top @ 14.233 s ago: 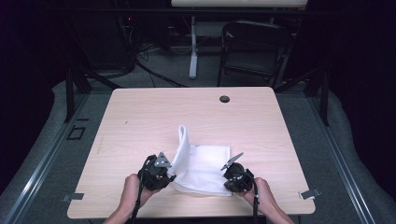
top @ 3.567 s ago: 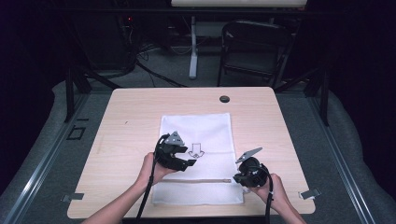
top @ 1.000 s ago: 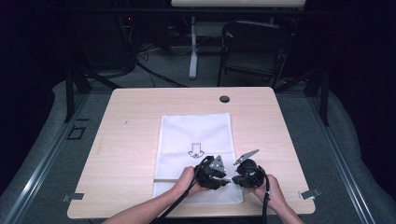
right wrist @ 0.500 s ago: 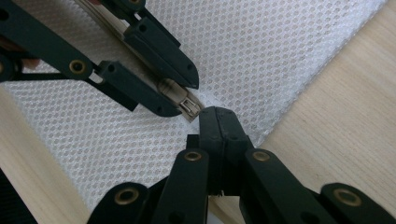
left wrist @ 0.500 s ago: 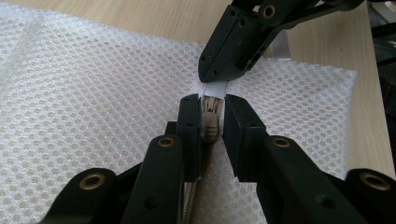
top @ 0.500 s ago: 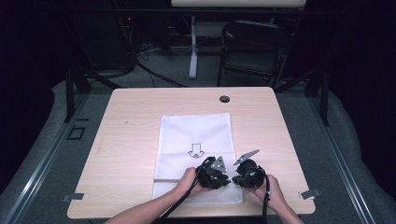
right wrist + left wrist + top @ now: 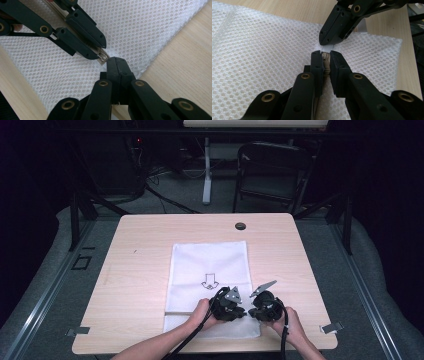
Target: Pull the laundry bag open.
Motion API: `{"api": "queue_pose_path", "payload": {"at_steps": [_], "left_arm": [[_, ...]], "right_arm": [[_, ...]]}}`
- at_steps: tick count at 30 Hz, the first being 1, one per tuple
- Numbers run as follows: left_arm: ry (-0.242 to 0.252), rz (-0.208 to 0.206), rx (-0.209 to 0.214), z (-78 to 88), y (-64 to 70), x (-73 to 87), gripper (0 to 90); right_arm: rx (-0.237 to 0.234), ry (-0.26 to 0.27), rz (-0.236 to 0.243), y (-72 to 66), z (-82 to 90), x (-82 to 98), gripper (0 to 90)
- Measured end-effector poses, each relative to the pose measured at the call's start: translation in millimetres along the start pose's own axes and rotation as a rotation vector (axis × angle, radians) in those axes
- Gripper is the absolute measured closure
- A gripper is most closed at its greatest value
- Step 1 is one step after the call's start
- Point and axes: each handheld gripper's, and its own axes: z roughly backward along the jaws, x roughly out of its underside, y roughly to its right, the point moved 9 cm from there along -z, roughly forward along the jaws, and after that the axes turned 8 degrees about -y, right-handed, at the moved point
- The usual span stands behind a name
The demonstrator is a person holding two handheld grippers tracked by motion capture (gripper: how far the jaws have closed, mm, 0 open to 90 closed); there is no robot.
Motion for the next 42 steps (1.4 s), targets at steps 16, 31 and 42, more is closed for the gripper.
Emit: {"api": "queue_pose_path", "payload": {"at_steps": [16, 31, 42], "left_arm": [[-0.016, -0.017, -0.006, 2.5, -0.1, 1.5, 81.9], [-0.018, -0.032, -0.004, 7.6, -2.0, 5.2, 81.9], [-0.023, -0.039, -0.010, 13.1, -2.0, 9.5, 81.8]], "right_arm": [[0.012, -0.011, -0.010, 1.3, 0.5, 1.1, 90.0], [-0.002, 0.007, -0.025, -0.2, -0.3, -0.1, 90.0], [0.004, -0.002, -0.012, 0.6, 0.1, 0.5, 90.0]]}}
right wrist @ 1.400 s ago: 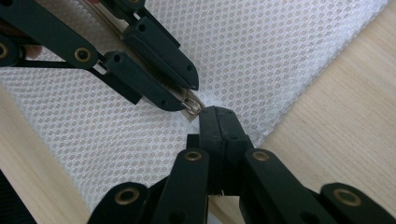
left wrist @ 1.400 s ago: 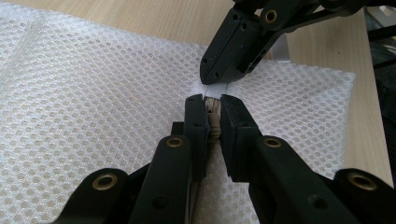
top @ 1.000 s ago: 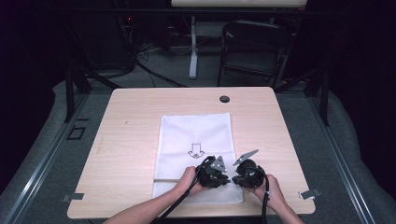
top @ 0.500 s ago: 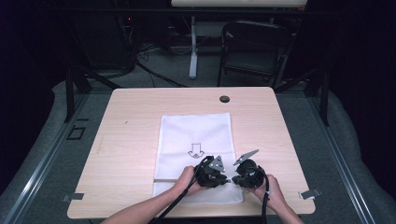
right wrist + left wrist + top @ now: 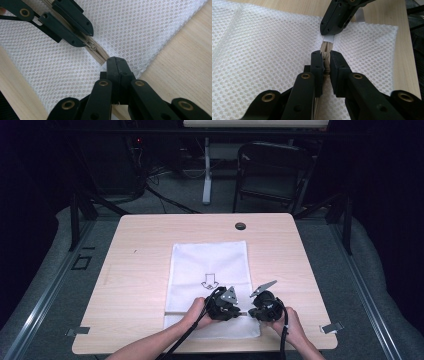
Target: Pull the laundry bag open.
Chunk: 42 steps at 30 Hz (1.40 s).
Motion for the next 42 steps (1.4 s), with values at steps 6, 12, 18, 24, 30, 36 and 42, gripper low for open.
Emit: {"api": "queue_pose_path", "payload": {"at_steps": [6, 12, 18, 24, 30, 36, 42], "left_arm": [[0.000, 0.000, 0.003, 3.3, -1.0, 3.4, 81.8], [-0.007, -0.002, 0.003, 5.8, -1.4, 6.8, 81.8], [-0.009, -0.001, -0.004, 8.1, -2.2, 8.4, 81.8], [-0.009, -0.004, -0.004, 10.5, -2.7, 10.6, 81.8], [-0.010, -0.007, 0.004, 12.8, -2.8, 12.6, 81.8], [-0.011, -0.012, -0.003, 14.7, -3.0, 14.5, 81.8], [-0.006, -0.003, -0.002, 17.9, -4.4, 17.4, 81.8]], "right_arm": [[0.004, -0.004, 0.002, 0.3, 0.1, 0.4, 90.0], [0.002, -0.001, 0.002, 0.2, 0.0, 0.1, 90.0], [-0.006, 0.003, 0.000, -0.5, -0.1, -0.2, 90.0], [-0.006, 0.003, -0.001, -0.4, -0.1, -0.2, 90.0], [-0.007, 0.007, -0.007, -0.4, -0.4, -0.5, 90.0], [-0.006, 0.007, -0.008, -0.4, -0.4, -0.5, 90.0], [-0.006, 0.007, -0.007, -0.3, -0.4, -0.6, 90.0]]}}
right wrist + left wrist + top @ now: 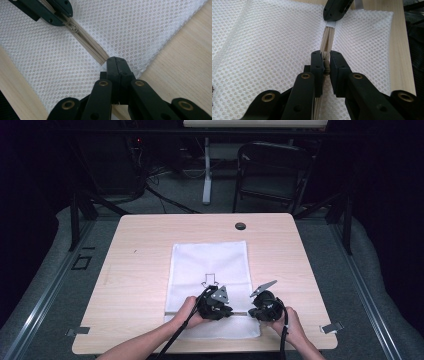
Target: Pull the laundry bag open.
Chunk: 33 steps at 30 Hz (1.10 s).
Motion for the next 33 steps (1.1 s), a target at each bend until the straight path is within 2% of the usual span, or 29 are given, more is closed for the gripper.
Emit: {"api": "queue_pose_path", "payload": {"at_steps": [15, 18, 21, 23, 25, 33], "left_arm": [[-0.012, -0.018, 0.009, 2.2, 0.0, 3.5, 81.9], [-0.005, -0.007, 0.006, 3.9, -1.2, 6.1, 81.9], [-0.006, -0.012, 0.005, 5.3, -1.2, 7.9, 81.9], [-0.026, -0.010, -0.011, 7.1, -2.8, 10.0, 81.8], [-0.002, -0.008, 0.005, 6.8, -1.8, 9.3, 81.9], [-0.005, -0.015, 0.005, 8.1, -1.5, 10.0, 81.9]], "right_arm": [[-0.004, -0.004, 0.006, 0.2, 0.2, 0.4, 90.0], [-0.002, -0.003, 0.004, 0.2, 0.2, 0.3, 90.0], [0.000, -0.005, 0.007, 0.8, 0.2, 0.5, 90.0], [0.003, -0.006, 0.005, 0.8, 0.2, 0.5, 90.0], [0.001, -0.004, 0.005, 0.7, 0.2, 0.4, 90.0], [-0.001, -0.006, 0.006, 0.7, 0.2, 0.5, 90.0]]}}
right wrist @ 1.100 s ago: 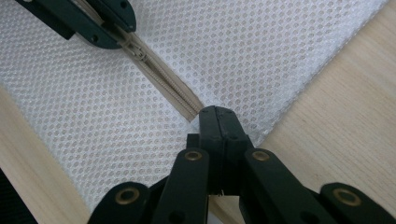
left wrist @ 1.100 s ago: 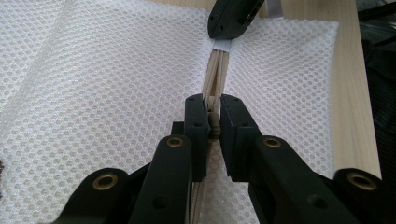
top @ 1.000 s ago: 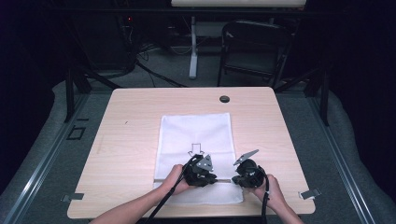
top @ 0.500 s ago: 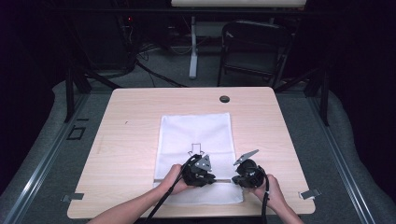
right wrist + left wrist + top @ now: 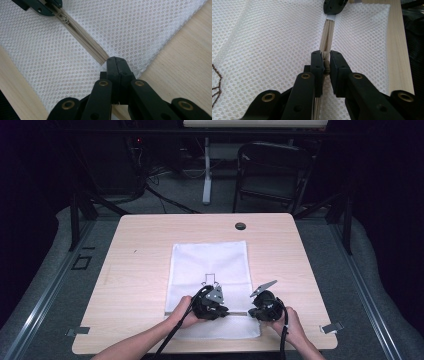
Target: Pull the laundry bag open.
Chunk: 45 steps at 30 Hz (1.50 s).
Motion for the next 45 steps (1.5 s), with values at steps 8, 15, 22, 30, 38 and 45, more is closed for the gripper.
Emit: {"api": "queue_pose_path", "payload": {"at_steps": [8, 15, 22, 30, 38, 45], "left_arm": [[-0.007, -0.005, -0.001, 1.8, -0.4, 3.6, 81.9], [-0.019, -0.002, -0.001, 6.5, -0.9, 9.3, 81.9], [-0.007, 0.003, -0.007, 8.0, -2.0, 13.4, 81.9], [-0.007, -0.002, -0.008, 10.0, -1.0, 15.9, 81.9], [-0.018, 0.002, -0.008, 12.7, -2.7, 22.5, 81.9], [-0.035, -0.005, 0.000, 13.3, -4.2, 24.5, 81.9]], "right_arm": [[0.005, 0.000, -0.004, 0.0, 0.0, -0.1, 90.0], [0.009, -0.005, 0.002, 0.5, 0.1, 0.2, 90.0], [0.001, 0.002, -0.001, 0.3, -0.2, -0.1, 90.0], [0.001, 0.001, 0.000, 0.2, -0.2, -0.1, 90.0], [0.002, 0.000, -0.004, 0.4, -0.2, 0.0, 90.0], [0.009, -0.013, -0.006, -0.2, 0.1, -0.1, 90.0]]}}
